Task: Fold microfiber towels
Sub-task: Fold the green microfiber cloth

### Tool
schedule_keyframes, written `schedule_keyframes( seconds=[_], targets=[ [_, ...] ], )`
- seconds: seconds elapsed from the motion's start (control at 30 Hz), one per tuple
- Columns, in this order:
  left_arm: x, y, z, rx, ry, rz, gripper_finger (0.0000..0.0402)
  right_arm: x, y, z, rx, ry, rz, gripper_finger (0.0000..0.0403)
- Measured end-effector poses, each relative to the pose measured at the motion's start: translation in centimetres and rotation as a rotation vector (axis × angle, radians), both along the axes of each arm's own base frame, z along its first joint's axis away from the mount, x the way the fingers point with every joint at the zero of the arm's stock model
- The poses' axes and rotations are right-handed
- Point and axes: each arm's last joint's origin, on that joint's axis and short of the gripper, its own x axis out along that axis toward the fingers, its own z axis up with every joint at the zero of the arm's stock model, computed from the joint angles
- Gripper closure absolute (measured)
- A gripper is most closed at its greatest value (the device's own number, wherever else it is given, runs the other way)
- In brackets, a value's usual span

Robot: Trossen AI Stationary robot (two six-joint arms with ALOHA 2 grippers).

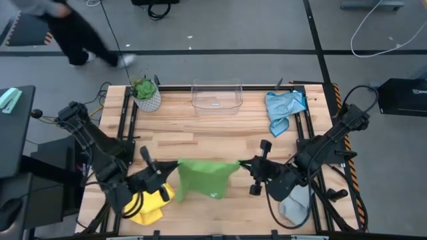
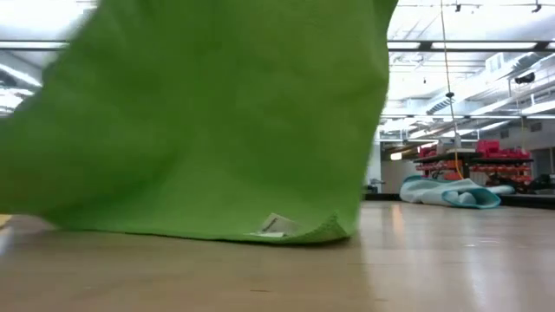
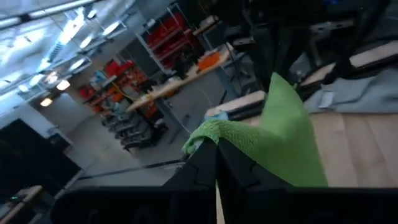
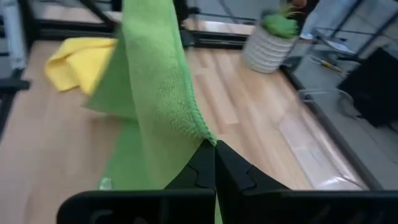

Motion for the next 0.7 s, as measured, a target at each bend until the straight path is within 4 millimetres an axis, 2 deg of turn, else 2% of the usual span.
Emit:
schedule_keyframes(
  seconds=[0.07, 0.17, 0.27, 0.4, 0.57, 0.7],
  targets=[
    [0.1, 0.5, 0.0, 0.049, 0.012, 0.081, 0.0397, 0.0, -0.8, -0.3, -0.018, 0.021, -0.055, 0.0401],
    [0.3, 2.8, -0.8, 0.117, 0.044, 0.222, 0.0396, 0.3, -2.4, -1.5, -0.031, 0.046, -0.141, 0.0401],
    [0.2, 5.8, -2.3, 0.051, 0.065, 0.274, 0.0397, 0.9, -4.5, -3.3, -0.047, 0.085, -0.226, 0.0401],
    [-1.0, 9.3, -4.1, -0.015, 0.086, 0.394, 0.0397, 1.9, -7.4, -6.2, -0.045, 0.110, -0.324, 0.0401],
    [-1.6, 10.9, -5.8, -0.033, 0.079, 0.480, 0.0397, 3.3, -10.4, -8.7, -0.017, 0.109, -0.328, 0.0401],
    [-1.8, 11.7, -8.4, -0.023, 0.129, 0.511, 0.0396, 4.1, -12.1, -9.7, 0.007, 0.108, -0.288, 0.0401]
  ],
)
